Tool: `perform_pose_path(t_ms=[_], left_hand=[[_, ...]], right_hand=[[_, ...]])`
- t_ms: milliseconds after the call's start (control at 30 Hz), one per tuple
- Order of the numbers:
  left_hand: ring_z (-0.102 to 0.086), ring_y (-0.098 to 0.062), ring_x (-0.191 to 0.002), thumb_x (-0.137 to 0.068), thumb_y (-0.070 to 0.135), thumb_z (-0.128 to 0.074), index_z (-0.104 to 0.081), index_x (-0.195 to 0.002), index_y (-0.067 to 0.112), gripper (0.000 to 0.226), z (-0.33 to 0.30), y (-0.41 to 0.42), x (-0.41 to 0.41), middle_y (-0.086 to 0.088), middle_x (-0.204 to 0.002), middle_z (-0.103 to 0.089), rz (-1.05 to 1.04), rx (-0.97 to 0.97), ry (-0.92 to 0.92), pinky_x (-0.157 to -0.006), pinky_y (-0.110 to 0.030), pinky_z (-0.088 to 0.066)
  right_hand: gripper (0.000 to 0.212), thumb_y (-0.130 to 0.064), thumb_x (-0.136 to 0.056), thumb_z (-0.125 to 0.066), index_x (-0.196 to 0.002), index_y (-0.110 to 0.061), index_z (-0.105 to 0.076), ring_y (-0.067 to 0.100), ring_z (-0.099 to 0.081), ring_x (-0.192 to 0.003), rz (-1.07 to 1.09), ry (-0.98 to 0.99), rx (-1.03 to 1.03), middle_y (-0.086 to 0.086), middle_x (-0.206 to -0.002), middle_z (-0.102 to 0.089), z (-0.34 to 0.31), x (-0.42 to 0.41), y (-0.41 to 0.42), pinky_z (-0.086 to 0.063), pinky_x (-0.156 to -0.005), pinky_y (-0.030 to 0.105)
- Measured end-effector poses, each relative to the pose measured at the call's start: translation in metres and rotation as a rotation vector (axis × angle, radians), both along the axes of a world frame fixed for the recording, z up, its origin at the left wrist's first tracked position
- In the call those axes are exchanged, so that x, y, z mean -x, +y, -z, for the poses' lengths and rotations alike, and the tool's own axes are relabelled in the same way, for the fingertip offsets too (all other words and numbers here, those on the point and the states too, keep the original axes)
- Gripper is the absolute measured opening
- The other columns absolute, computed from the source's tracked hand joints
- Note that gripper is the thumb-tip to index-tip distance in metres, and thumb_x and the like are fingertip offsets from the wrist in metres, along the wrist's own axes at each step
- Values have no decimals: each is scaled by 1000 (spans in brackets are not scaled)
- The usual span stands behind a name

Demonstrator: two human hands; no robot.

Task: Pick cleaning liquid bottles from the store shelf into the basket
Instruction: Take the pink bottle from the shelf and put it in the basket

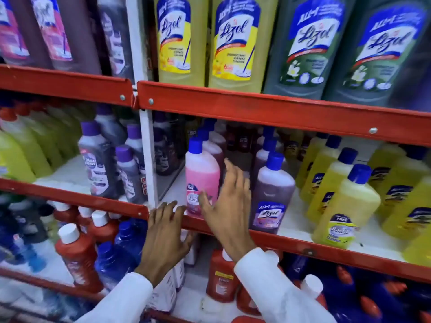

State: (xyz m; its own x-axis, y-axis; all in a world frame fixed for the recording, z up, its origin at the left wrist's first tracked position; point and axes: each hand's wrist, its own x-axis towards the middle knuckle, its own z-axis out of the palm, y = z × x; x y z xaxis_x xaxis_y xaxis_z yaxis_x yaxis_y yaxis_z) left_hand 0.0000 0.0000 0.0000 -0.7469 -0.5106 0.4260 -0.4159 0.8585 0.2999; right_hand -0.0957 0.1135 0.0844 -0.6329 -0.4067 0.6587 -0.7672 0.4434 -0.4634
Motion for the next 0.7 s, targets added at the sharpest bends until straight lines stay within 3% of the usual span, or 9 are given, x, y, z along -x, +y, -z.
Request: perform_pose_path(t_ms=[133,233,400,500,567,600,700], left_hand=[[-38,-39,-133,-74,40,-48,-51,-125,15,57,16,-5,-3,-17,-136,-52,17,24,-3,-112,-59,-29],[-29,-39,-141,-75,32,-59,-44,-133,11,63,23,-3,-2,-18,-145,-45,26,13,7,-116,-61,-22],[-28,-38,-142,-69,27,-63,-41,-138,11,73,22,-3,-5,-17,-146,-44,23,28,-36,-117,-59,-20],[-30,-40,-140,-69,24,-65,-42,-138,11,73,23,-2,-4,-18,-144,-46,23,33,-32,-116,-60,-21],[-32,-41,-139,-68,21,-68,-43,-136,11,73,23,-3,-3,-19,-141,-48,24,24,-8,-116,-60,-22],[-32,-42,-138,-68,20,-69,-44,-135,11,72,23,-3,-2,-18,-140,-49,28,14,-2,-116,-60,-22],[-35,-42,-136,-67,19,-70,-46,-131,11,69,24,-2,-1,-18,-135,-51,42,13,22,-115,-60,-25]], right_hand=[[105,-46,-67,-80,-151,-14,-26,33,-47,-132,56,-308,154,12,-146,-48,14,-8,-47,-40,-106,47],[101,-39,-58,-85,-142,-17,-34,33,-56,-123,59,-480,379,9,-136,-55,23,-4,-73,-50,-98,46],[95,-30,-47,-90,-127,-21,-40,30,-61,-106,-63,-549,592,4,-117,-57,19,12,-72,-54,-79,31],[89,-37,-43,-83,-120,-33,-40,19,-64,-100,-206,-524,745,2,-114,-59,0,13,-49,-59,-74,35],[78,-35,-45,-81,-114,-36,-43,0,-64,-91,-344,-465,829,-4,-109,-59,-22,9,-30,-55,-68,19],[75,-32,-47,-80,-113,-35,-45,-3,-63,-88,-414,-450,853,-3,-107,-59,-34,8,-19,-54,-67,16],[77,-28,-40,-83,-109,-11,-52,18,-63,-72,-788,-686,968,7,-87,-61,-59,13,6,-54,-62,30]])
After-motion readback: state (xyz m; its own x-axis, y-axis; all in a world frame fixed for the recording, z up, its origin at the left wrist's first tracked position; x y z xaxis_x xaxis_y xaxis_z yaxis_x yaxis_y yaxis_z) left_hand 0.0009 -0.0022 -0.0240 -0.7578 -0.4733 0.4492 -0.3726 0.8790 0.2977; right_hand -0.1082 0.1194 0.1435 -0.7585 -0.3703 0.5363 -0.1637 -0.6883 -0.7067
